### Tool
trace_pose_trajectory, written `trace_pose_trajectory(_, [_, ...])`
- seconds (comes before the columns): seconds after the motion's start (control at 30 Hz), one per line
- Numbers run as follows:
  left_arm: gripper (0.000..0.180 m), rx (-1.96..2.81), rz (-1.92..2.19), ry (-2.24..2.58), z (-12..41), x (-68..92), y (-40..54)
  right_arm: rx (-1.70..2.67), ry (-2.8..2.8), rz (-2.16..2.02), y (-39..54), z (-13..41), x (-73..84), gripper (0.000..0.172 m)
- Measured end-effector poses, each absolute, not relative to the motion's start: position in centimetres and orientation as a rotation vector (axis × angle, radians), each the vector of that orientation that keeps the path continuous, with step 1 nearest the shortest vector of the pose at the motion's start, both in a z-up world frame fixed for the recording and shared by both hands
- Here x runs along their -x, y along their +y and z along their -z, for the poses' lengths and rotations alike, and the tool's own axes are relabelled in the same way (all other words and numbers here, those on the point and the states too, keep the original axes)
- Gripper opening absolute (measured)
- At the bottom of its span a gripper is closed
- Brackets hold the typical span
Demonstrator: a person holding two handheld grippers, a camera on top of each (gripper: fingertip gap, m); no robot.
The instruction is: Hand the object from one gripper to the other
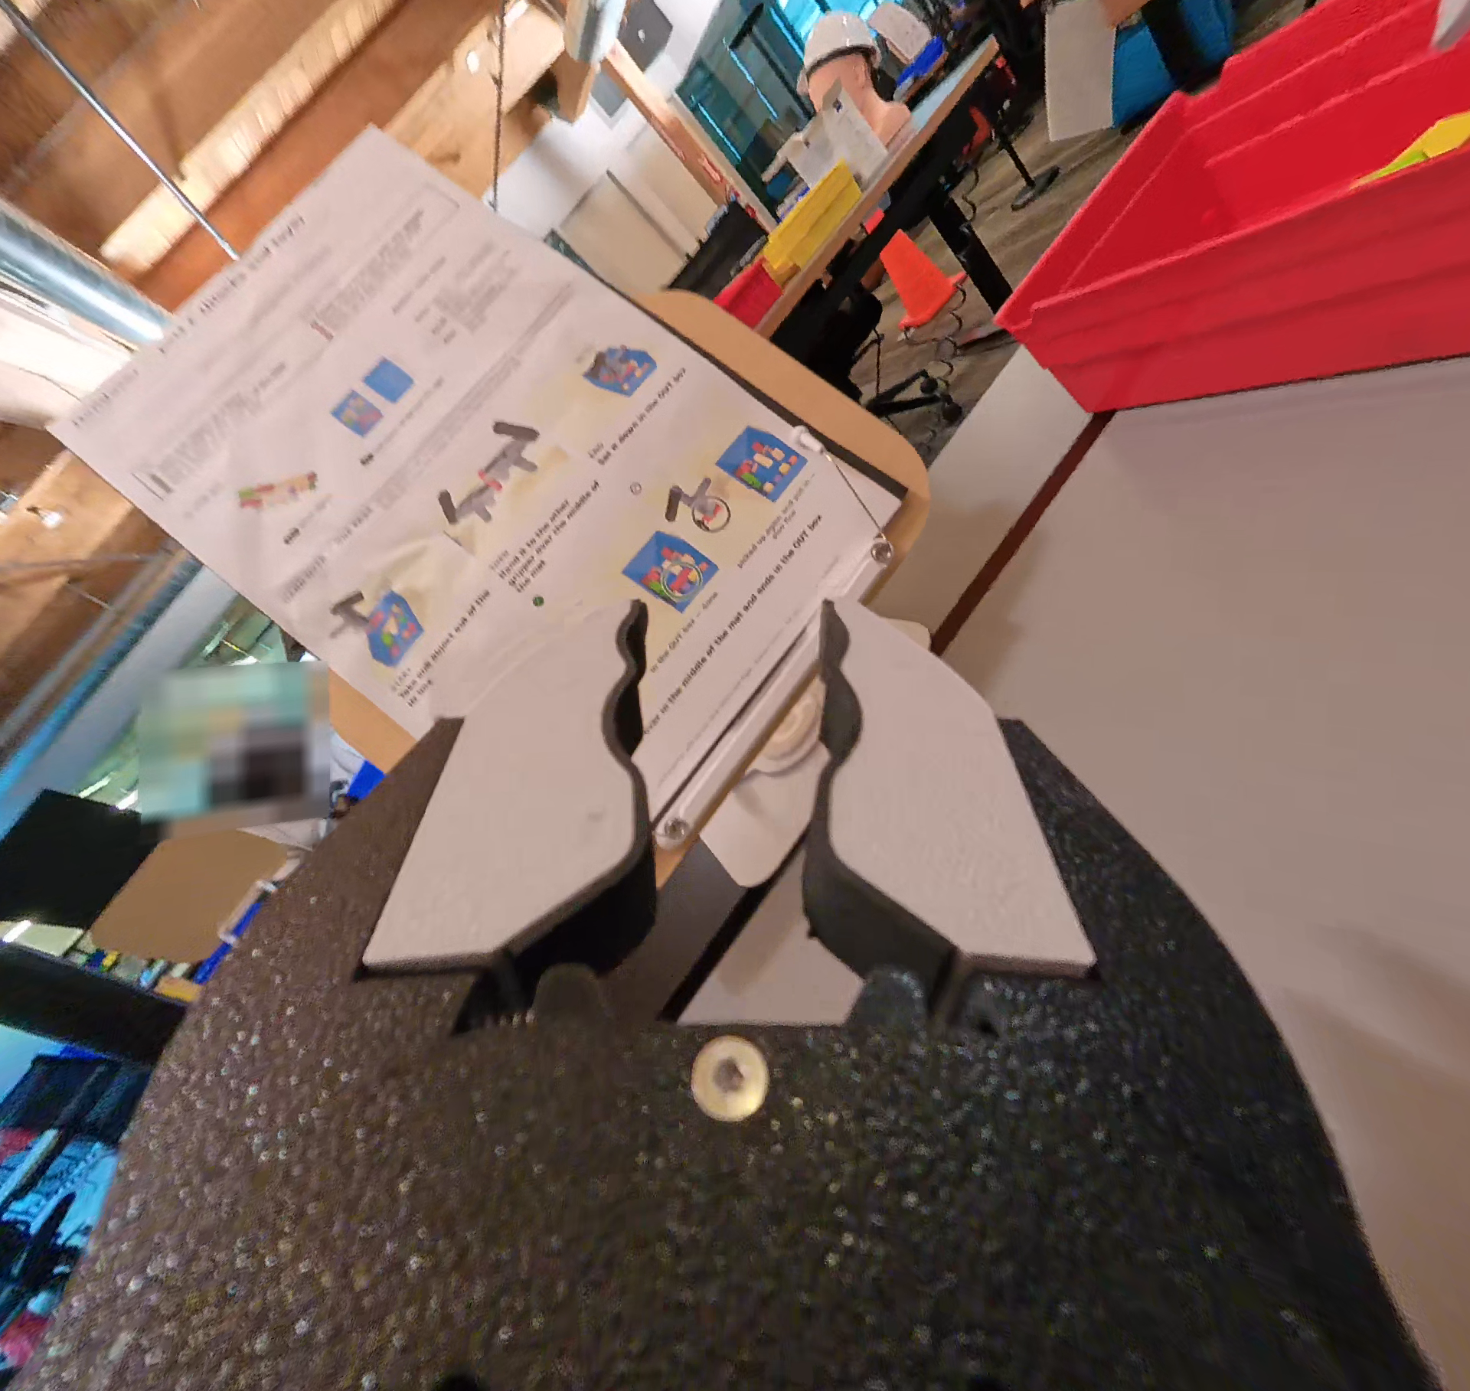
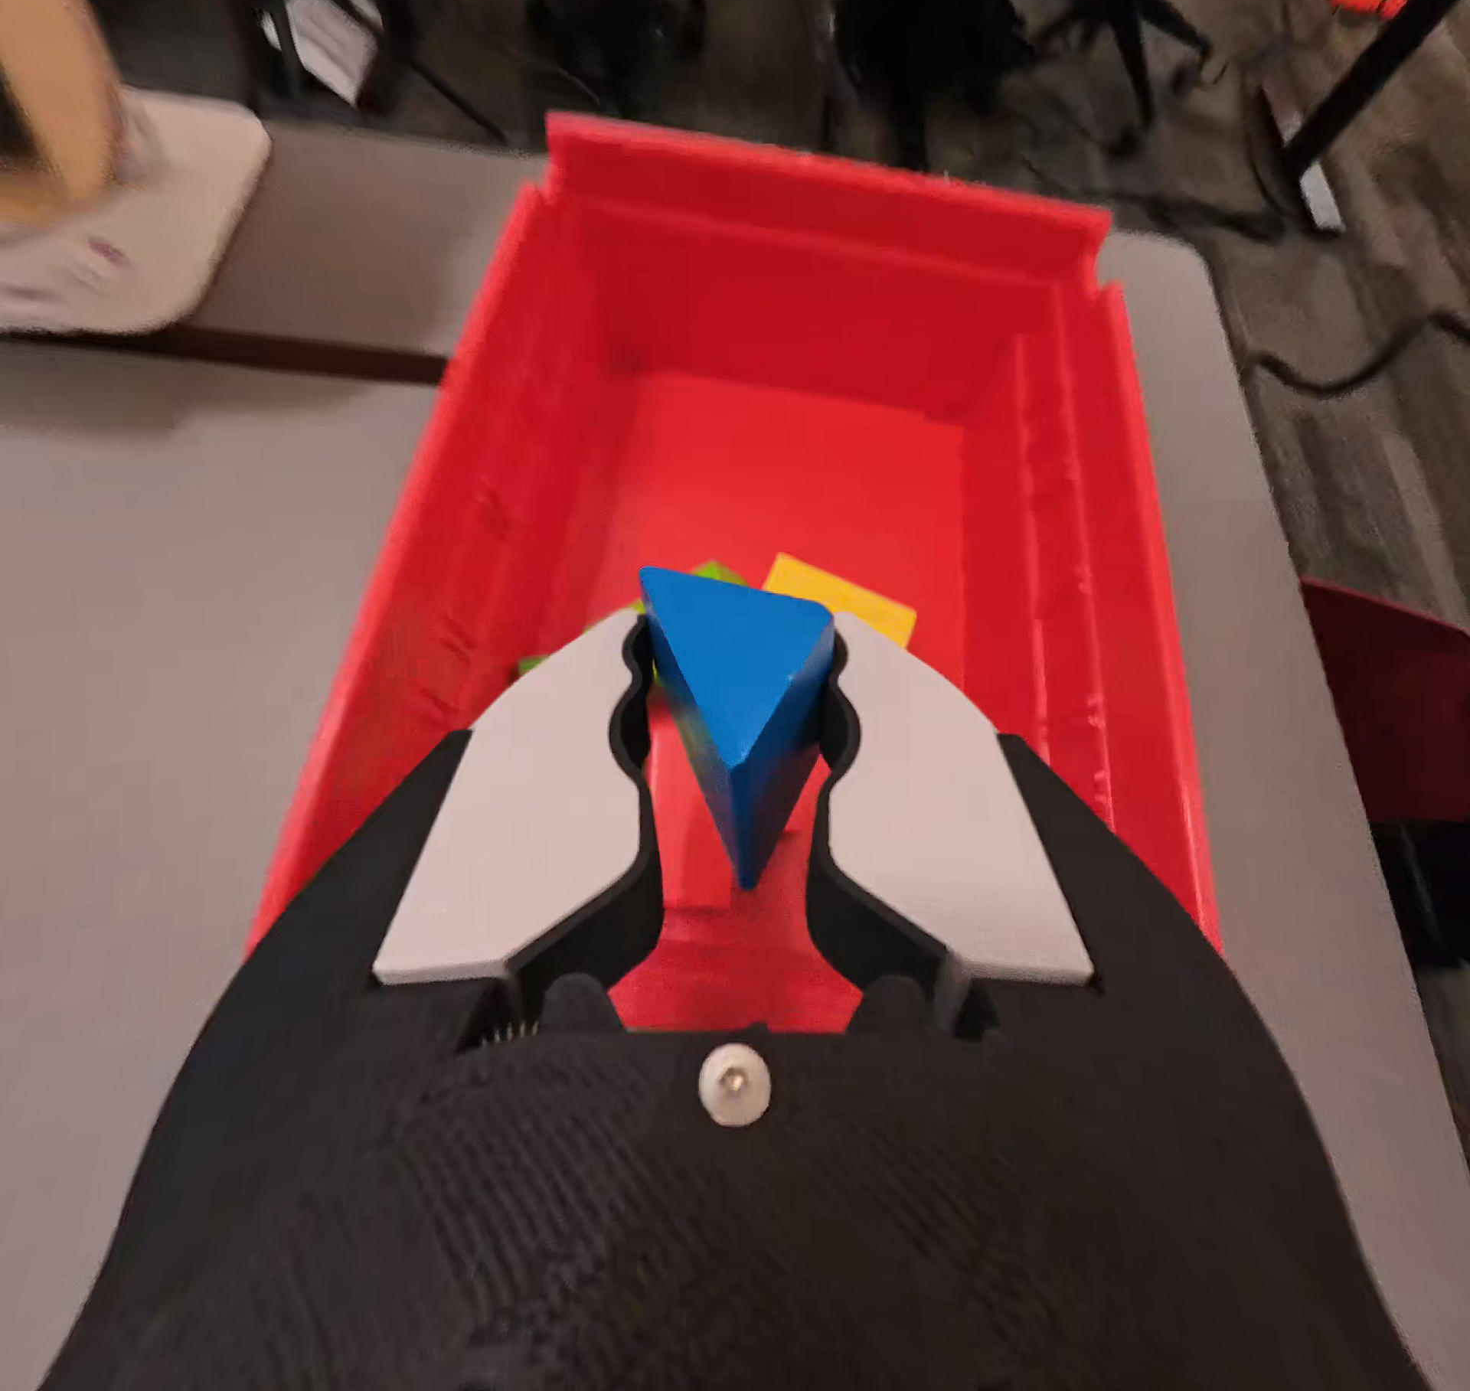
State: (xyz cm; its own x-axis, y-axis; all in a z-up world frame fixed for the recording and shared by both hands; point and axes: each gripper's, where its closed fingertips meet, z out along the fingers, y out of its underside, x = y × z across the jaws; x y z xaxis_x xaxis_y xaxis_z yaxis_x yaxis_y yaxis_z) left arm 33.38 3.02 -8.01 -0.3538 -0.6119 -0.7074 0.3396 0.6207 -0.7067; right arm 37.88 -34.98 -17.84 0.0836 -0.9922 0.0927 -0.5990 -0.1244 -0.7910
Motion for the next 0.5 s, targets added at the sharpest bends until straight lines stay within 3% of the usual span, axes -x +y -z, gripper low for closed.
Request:
trace_pose_trajectory(0.03, [0.041, 0.240, 0.987, 1.686, 8.5, -33.6, 3.2, 1.828, 1.600, 0.843, -35.3, 18.8, -37.7, 0.040])
trace_pose_trajectory(0.23, [0.041, 0.298, 0.922, 1.765, 10.1, -34.5, 4.5, 2.109, 1.678, 0.700, -36.8, 23.2, -38.5, 0.038])
trace_pose_trajectory(0.5, [0.040, 0.358, 0.977, 1.839, 11.7, -35.0, 4.3, 2.136, 1.747, 0.618, -37.8, 25.6, -38.9, 0.038])
